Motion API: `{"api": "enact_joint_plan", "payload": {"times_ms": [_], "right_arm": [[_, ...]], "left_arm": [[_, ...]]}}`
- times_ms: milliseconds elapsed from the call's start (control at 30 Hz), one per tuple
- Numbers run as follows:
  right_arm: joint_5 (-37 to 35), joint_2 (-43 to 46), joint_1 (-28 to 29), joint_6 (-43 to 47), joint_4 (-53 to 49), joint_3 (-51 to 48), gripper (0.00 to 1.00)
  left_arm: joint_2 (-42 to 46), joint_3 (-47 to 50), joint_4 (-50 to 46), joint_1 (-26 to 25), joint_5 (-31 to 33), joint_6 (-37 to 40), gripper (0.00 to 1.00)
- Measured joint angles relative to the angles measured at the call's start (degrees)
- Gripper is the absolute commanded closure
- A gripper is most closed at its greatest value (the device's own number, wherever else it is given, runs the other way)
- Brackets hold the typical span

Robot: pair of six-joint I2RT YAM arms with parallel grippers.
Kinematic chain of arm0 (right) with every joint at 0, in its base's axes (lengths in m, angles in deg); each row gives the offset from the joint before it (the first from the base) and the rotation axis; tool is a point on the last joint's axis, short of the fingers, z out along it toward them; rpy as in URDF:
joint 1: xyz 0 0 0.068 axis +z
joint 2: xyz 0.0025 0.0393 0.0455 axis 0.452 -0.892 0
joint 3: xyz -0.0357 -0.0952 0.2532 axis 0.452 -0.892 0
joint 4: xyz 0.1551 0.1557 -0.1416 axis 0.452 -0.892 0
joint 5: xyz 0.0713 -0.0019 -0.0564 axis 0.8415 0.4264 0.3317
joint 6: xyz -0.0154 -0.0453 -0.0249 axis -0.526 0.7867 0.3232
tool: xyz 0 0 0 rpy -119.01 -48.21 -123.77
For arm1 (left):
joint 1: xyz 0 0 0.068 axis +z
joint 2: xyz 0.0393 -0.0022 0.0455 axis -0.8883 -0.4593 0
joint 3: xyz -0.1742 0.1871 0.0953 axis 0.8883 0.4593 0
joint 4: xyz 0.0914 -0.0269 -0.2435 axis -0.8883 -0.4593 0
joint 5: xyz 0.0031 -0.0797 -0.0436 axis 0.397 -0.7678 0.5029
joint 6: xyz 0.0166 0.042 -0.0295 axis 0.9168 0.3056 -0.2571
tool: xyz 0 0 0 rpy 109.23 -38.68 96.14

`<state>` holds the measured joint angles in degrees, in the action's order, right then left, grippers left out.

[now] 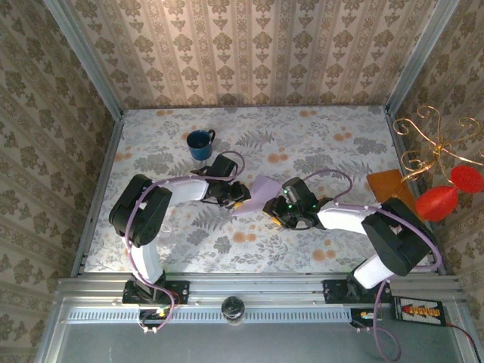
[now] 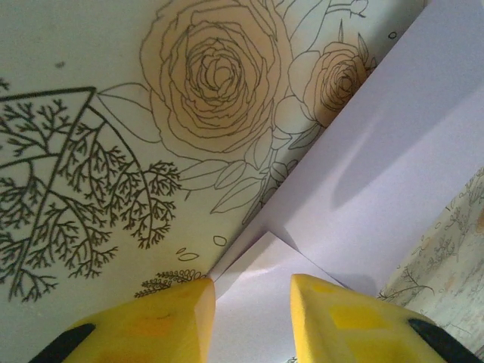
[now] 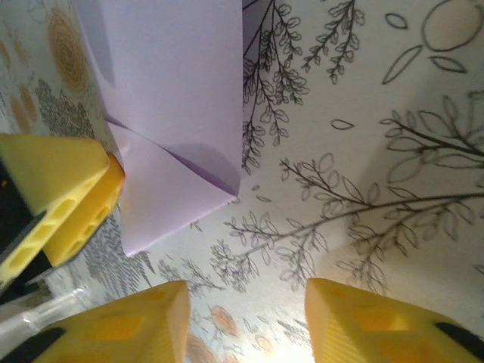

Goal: Fold a paper plane with a square sheet of paper (pick it up from the middle)

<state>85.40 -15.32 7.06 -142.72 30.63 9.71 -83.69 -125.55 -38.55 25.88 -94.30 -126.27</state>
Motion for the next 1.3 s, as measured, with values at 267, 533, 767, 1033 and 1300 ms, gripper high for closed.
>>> {"api": "enact_joint_plan", "payload": {"times_ms": [267, 533, 767, 1033, 1300], "right_arm": [[-0.2, -2.7, 0.0, -3.9, 7.1, -0.2, 0.64], [-0.3, -5.2, 0.0, -5.1, 9.9, -0.2, 0.66], [-0.7, -6.1, -0.3, -6.4, 14.8, -1.5, 0.67], [-1.3, -6.8, -1.3, -8.3, 21.1, -3.6, 0.68], [-1.3, -8.3, -3.1, -8.3, 25.2, -4.1, 0.73]], "left_arm": [[0.0, 0.2, 0.2, 0.0, -0.1, -0.7, 0.67], [0.0, 0.2, 0.4, 0.1, -0.3, -0.7, 0.67], [0.0, 0.3, 0.5, 0.1, -0.3, -0.7, 0.67], [0.0, 0.4, 0.9, 0.1, -0.7, -0.7, 0.65], [0.0, 0.7, 1.6, 0.1, -1.2, -0.7, 0.64]]}}
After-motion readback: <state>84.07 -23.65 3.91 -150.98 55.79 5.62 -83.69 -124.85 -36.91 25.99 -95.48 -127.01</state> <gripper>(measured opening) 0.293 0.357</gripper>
